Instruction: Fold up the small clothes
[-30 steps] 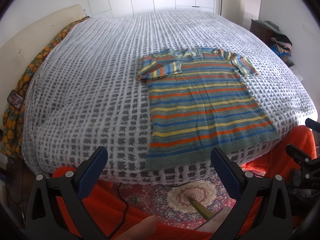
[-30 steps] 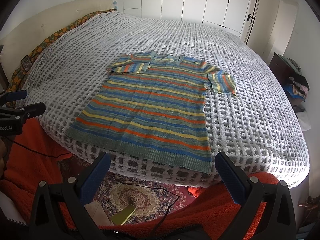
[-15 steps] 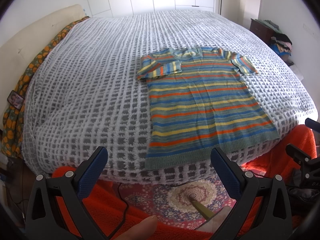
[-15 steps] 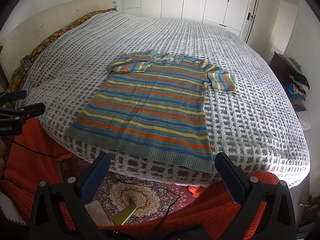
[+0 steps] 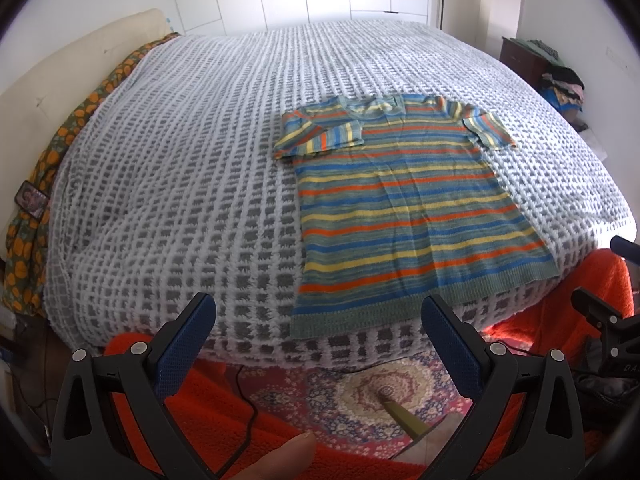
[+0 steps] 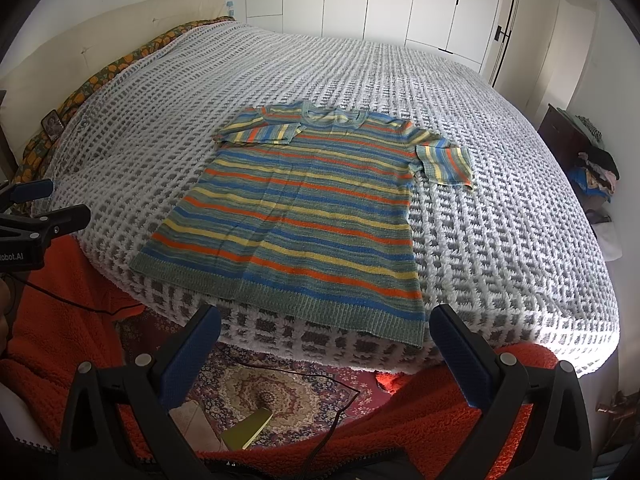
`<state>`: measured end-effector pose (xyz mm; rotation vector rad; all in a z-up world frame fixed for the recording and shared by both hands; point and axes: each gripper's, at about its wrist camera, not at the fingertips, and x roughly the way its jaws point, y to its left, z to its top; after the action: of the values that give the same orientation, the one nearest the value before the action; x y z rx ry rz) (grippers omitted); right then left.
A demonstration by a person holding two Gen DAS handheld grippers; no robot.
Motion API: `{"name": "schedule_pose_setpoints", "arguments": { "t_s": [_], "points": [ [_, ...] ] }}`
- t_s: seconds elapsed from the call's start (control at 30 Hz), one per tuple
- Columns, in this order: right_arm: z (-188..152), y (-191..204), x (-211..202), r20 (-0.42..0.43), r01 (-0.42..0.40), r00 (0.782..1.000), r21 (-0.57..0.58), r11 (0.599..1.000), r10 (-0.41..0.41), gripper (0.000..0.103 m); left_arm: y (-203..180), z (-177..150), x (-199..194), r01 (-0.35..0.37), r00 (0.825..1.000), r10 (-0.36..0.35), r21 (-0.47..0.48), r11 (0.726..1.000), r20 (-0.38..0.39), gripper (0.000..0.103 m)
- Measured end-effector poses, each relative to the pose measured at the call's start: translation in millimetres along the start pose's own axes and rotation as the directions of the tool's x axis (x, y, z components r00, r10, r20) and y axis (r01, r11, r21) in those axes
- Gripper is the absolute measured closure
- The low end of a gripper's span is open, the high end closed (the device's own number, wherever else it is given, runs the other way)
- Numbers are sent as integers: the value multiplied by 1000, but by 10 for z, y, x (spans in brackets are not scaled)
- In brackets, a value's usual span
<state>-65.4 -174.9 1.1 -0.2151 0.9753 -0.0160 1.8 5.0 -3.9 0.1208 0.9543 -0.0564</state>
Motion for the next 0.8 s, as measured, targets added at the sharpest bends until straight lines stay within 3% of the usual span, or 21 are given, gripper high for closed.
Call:
{"name": "schedule_pose_setpoints", "arguments": {
  "t_s": [0.8],
  "points": [
    [-22, -7, 24, -3, 0, 1000, 1, 1000, 0, 0, 37, -42, 28, -9, 1000, 8, -5, 1000, -8, 1]
  ]
}}
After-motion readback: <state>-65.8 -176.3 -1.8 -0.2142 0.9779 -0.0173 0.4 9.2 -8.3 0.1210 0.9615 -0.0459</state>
